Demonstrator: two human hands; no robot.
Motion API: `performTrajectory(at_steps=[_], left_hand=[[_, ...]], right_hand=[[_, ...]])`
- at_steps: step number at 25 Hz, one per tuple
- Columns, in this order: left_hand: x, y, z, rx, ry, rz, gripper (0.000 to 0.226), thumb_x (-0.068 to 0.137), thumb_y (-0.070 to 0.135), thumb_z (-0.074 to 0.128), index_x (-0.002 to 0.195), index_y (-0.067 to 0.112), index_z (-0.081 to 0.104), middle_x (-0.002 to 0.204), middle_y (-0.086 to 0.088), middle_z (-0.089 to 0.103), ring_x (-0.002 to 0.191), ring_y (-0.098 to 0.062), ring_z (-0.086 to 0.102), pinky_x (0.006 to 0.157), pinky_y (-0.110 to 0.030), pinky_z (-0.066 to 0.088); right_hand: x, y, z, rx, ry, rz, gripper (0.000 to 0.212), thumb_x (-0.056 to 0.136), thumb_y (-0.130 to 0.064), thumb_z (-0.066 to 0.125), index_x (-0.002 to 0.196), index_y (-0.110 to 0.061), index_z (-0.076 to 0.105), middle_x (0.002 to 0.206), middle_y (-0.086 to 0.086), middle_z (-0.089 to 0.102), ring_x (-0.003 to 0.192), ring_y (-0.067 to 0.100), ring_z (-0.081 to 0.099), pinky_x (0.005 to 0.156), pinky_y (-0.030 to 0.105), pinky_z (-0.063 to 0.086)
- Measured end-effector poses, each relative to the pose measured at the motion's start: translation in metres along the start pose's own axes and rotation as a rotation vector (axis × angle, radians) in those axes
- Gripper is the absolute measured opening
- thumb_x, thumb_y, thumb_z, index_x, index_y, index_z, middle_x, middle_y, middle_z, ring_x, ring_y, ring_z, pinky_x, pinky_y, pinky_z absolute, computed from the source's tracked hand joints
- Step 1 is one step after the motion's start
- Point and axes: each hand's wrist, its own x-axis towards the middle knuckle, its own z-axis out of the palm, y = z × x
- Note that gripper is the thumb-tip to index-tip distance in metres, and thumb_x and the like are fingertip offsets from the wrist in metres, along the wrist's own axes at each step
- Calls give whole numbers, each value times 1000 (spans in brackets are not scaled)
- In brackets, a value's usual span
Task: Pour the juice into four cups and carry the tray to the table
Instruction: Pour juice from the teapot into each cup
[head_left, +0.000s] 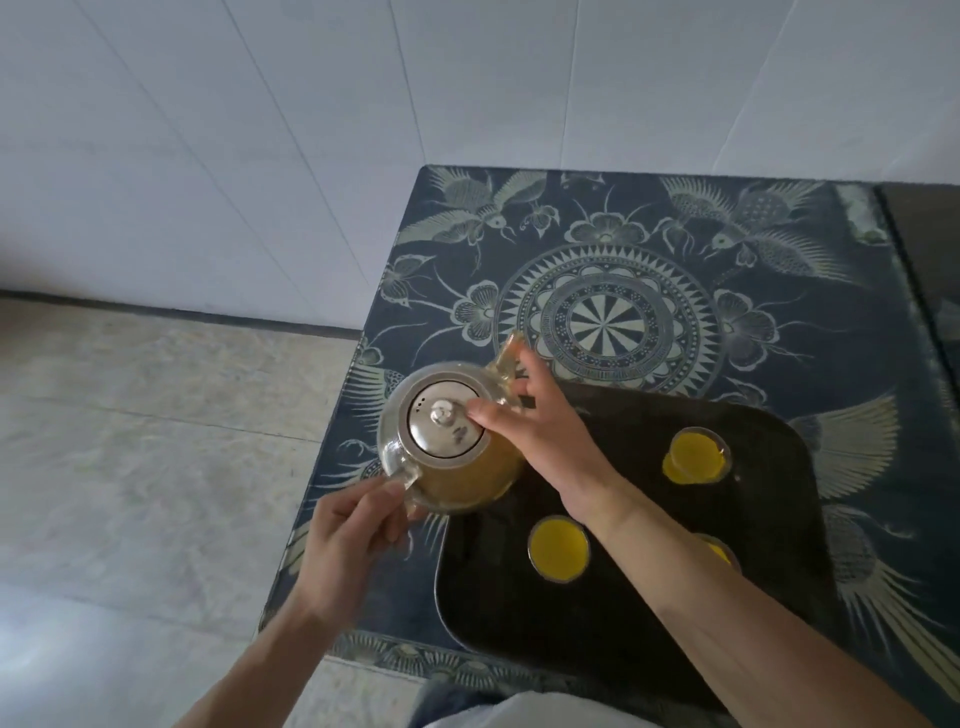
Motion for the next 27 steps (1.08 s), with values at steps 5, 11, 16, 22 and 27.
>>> performTrajectory(at_steps=[5, 11, 16, 22, 27], left_hand=[[19, -21, -33, -4, 31, -37, 41, 92, 15, 51, 52, 9, 55, 55, -12, 44, 51, -19, 36, 47, -20, 35], [44, -38, -67, 40, 0, -81, 42, 87, 33, 56, 58, 3, 59, 53, -1, 55, 46, -11, 40, 47, -18, 36], [56, -59, -85, 9, -52, -172, 41, 83, 40, 56, 62, 5, 62, 63, -12, 63, 50, -19, 43, 46, -24, 36], [73, -70, -93, 20, -59, -233, 51, 82, 34, 57, 65, -14, 56, 64, -7, 70, 53, -25, 50, 47, -25, 42], [83, -76, -95, 31, -68, -279, 41, 87, 19, 50, 63, -13, 61, 63, -8, 71, 51, -22, 54, 51, -24, 47]], right_hand=[[38, -8, 39, -48, -56, 44, 87, 83, -43, 80, 154, -43, 30, 150, 5, 43, 139, 19, 44, 93, 26, 37], [79, -2, 74, -104, -91, 102, 74, 86, -38, 78, 149, -40, 38, 142, 3, 49, 136, 19, 44, 100, 34, 38], [105, 12, 95, -126, -126, 181, 73, 91, -26, 74, 152, -36, 34, 135, -3, 52, 134, 21, 48, 113, 42, 38], [129, 28, 108, -128, -149, 243, 79, 92, -23, 73, 158, -33, 30, 137, -5, 51, 141, 18, 43, 106, 32, 34], [146, 40, 111, -148, -191, 255, 83, 91, -27, 74, 158, -38, 27, 154, 4, 37, 141, 16, 39, 104, 31, 33]])
